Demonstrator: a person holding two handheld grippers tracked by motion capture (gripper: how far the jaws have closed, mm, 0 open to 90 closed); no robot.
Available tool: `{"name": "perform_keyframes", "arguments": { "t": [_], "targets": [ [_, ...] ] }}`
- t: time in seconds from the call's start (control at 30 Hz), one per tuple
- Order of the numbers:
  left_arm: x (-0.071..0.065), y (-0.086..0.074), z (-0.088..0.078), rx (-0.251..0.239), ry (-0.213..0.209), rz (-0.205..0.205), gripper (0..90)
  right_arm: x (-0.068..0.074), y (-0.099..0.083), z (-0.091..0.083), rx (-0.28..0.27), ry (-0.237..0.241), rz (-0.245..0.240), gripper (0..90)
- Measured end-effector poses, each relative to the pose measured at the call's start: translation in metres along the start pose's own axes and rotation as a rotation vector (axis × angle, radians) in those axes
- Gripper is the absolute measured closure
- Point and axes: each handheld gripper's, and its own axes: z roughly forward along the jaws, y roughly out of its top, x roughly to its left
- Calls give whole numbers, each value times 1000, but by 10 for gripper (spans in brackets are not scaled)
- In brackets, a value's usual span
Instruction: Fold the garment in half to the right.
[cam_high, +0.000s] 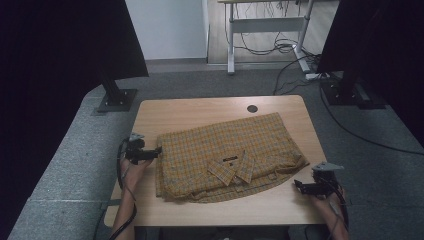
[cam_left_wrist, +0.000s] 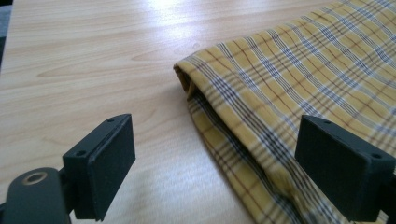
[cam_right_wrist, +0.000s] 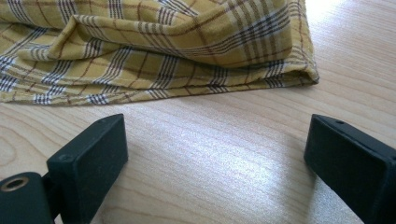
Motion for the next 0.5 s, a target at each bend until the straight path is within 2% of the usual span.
{"name": "perform_keyframes", "arguments": {
  "t": [0.23,0.5],
  "targets": [
    [3,8,16,20,6,-5,158,0,0,0,0,0,0,55],
    [6,17,32,3,16,-19,135,0,0,0,0,1,0,55]
  ]
}}
